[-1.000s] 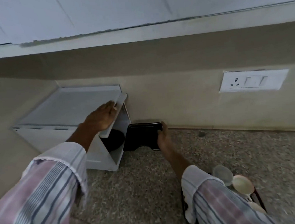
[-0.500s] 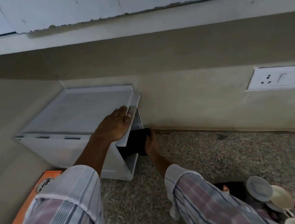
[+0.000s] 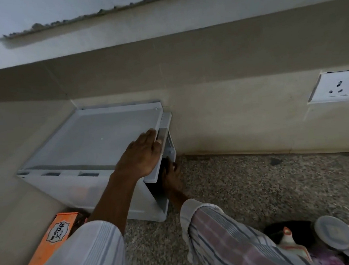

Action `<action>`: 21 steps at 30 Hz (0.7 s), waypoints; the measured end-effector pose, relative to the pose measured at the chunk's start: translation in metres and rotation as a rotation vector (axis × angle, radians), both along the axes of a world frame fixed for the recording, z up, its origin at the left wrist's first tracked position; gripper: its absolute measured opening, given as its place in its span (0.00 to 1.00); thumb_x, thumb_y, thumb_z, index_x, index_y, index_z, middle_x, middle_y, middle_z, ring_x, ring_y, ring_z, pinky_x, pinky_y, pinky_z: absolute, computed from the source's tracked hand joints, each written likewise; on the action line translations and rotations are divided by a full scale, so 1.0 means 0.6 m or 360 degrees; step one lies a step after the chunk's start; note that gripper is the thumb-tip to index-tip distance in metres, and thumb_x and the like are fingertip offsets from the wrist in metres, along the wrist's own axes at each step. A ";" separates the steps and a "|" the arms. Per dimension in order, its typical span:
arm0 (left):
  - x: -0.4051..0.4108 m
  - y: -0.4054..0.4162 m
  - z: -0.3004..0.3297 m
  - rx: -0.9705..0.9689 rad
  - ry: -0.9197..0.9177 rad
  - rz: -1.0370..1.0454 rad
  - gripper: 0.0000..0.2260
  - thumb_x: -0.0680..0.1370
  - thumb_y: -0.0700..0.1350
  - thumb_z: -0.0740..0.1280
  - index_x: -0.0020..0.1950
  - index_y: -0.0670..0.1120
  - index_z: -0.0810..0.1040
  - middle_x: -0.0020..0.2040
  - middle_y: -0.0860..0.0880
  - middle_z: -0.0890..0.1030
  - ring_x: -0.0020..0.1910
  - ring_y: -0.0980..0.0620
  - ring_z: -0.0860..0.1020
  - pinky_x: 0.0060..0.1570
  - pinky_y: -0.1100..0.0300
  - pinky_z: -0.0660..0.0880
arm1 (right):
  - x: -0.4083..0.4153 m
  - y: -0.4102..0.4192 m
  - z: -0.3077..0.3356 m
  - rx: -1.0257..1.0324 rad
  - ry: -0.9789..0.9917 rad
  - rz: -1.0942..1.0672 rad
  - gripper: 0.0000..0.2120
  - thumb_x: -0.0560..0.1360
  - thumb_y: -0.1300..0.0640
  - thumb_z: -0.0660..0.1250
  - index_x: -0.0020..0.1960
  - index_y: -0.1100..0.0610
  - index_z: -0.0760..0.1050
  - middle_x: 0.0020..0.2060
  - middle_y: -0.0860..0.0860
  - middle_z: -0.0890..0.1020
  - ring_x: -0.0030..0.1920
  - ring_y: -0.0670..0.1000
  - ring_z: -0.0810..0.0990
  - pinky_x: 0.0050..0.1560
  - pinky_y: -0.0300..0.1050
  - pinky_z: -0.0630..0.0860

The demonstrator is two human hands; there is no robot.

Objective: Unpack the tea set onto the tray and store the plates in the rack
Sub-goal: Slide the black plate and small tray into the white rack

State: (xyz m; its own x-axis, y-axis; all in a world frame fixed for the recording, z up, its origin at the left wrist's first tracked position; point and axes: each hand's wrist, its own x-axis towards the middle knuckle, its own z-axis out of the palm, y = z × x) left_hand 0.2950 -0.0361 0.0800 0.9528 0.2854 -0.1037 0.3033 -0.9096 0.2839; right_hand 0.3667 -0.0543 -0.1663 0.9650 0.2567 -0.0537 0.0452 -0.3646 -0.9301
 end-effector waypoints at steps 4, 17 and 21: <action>0.003 0.003 -0.003 -0.0012 0.0011 0.0006 0.26 0.85 0.55 0.44 0.81 0.49 0.47 0.82 0.52 0.49 0.81 0.54 0.48 0.79 0.52 0.46 | -0.009 0.042 -0.029 -0.0183 0.0103 0.0008 0.30 0.84 0.44 0.57 0.82 0.43 0.48 0.82 0.56 0.49 0.80 0.62 0.52 0.76 0.64 0.56; 0.008 0.003 -0.006 -0.0052 -0.0018 0.0056 0.26 0.84 0.56 0.44 0.81 0.49 0.48 0.82 0.52 0.49 0.81 0.54 0.49 0.79 0.52 0.46 | 0.034 -0.033 0.146 0.1245 0.0545 -0.0153 0.31 0.77 0.34 0.55 0.72 0.52 0.71 0.65 0.55 0.79 0.64 0.55 0.79 0.67 0.59 0.75; 0.005 0.001 -0.001 -0.0007 -0.0023 0.0025 0.25 0.85 0.54 0.44 0.81 0.48 0.48 0.82 0.49 0.51 0.81 0.50 0.50 0.79 0.51 0.47 | 0.054 -0.063 0.244 0.1256 0.0421 0.0246 0.21 0.78 0.45 0.69 0.68 0.53 0.76 0.60 0.55 0.84 0.60 0.55 0.83 0.62 0.55 0.79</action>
State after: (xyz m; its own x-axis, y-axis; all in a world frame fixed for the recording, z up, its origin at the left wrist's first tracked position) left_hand 0.2977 -0.0357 0.0793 0.9495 0.3001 -0.0914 0.3136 -0.9034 0.2925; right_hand 0.3988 -0.0923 -0.0200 0.8969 0.4417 -0.0226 -0.2140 0.3887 -0.8962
